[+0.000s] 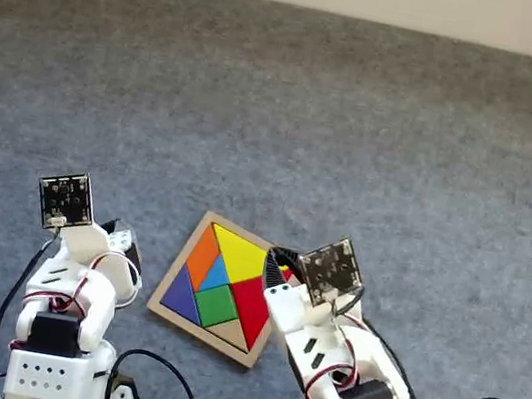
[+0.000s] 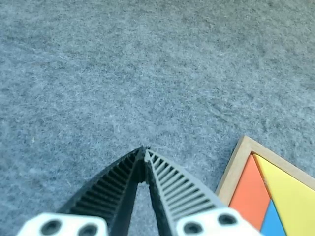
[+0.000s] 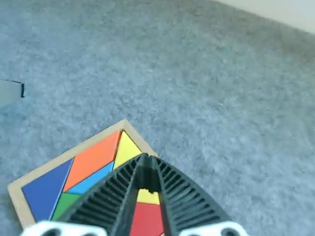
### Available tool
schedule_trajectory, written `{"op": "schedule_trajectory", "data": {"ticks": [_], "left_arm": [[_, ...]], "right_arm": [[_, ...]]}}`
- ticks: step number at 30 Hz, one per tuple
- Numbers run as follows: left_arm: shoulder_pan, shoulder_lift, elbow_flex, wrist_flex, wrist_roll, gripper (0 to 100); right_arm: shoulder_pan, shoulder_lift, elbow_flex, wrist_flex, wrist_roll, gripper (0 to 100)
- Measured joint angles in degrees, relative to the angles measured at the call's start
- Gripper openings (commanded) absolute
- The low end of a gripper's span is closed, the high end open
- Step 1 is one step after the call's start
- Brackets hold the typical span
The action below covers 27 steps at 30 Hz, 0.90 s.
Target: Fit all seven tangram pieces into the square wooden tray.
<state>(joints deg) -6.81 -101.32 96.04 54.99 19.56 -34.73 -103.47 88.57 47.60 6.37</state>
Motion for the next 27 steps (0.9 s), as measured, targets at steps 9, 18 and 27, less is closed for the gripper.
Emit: {"op": "schedule_trajectory", "data": {"ticks": [9, 18, 27], "left_arm": [[0.0, 0.0, 0.0, 0.0, 0.0, 1], [0.0, 0.0, 0.0, 0.0, 0.0, 1], [0.0, 0.0, 0.0, 0.0, 0.0, 1]], "right_arm": [[8.18, -0.97, 4.31, 0.0, 0.0, 0.5], [16.79, -1.05, 7.3, 0.97, -0.09, 0.5], [17.58, -1.05, 7.3, 13.36, -0.09, 0.5]]}}
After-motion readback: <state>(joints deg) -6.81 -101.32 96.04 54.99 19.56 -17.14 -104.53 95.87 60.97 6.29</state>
